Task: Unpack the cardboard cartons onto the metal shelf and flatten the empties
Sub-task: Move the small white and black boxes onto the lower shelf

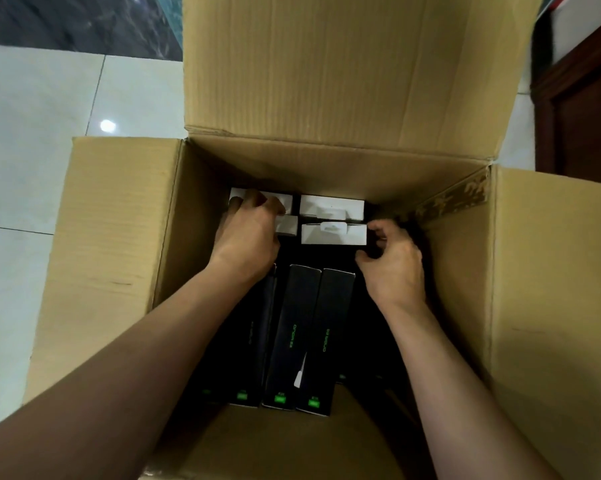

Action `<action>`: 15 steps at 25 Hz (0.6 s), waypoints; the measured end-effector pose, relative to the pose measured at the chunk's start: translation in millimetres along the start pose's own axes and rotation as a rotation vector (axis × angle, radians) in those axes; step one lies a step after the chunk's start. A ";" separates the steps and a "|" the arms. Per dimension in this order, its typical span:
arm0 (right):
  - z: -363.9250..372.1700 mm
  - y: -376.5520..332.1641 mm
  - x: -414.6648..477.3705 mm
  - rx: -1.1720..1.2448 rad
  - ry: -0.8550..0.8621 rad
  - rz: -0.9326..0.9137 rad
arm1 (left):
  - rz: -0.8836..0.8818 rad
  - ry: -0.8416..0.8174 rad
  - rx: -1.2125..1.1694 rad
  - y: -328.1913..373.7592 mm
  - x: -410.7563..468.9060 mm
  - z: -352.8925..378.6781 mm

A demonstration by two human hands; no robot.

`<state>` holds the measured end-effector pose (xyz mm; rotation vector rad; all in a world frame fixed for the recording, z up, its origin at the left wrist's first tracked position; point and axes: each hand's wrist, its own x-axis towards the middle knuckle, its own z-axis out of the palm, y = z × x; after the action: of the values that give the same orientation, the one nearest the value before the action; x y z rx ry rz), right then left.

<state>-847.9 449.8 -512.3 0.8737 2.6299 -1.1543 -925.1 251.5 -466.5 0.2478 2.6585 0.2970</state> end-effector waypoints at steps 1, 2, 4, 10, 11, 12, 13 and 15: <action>0.2 0.6 -0.2 -0.010 -0.005 -0.002 | -0.004 -0.002 0.015 0.3 0.1 0.7; 0.5 1.0 -0.5 -0.015 -0.009 -0.006 | -0.005 -0.002 0.031 0.9 0.3 1.3; 1.6 1.1 -0.6 -0.016 -0.011 -0.013 | -0.006 0.004 0.063 2.1 1.3 1.2; 2.3 1.3 -0.6 -0.036 -0.039 -0.043 | -0.055 0.077 0.185 5.7 -1.2 -1.1; 2.3 0.9 -0.8 -0.040 -0.037 -0.046 | -0.070 0.088 0.201 5.7 -2.5 -1.1; 2.3 0.3 -1.0 -0.041 -0.032 -0.044 | -0.079 0.097 0.213 5.7 -3.6 -1.2; 2.4 -0.2 -1.1 -0.040 -0.026 -0.039 | -0.083 0.102 0.222 5.9 -4.6 -0.9; 1.3 -0.7 -1.4 -0.035 -0.010 -0.029 | -0.069 0.104 0.229 7.7 -6.3 1.0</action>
<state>-847.2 447.8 -512.4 0.8243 2.6552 -1.1124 -918.1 257.7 -462.8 0.2169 2.7976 -0.0175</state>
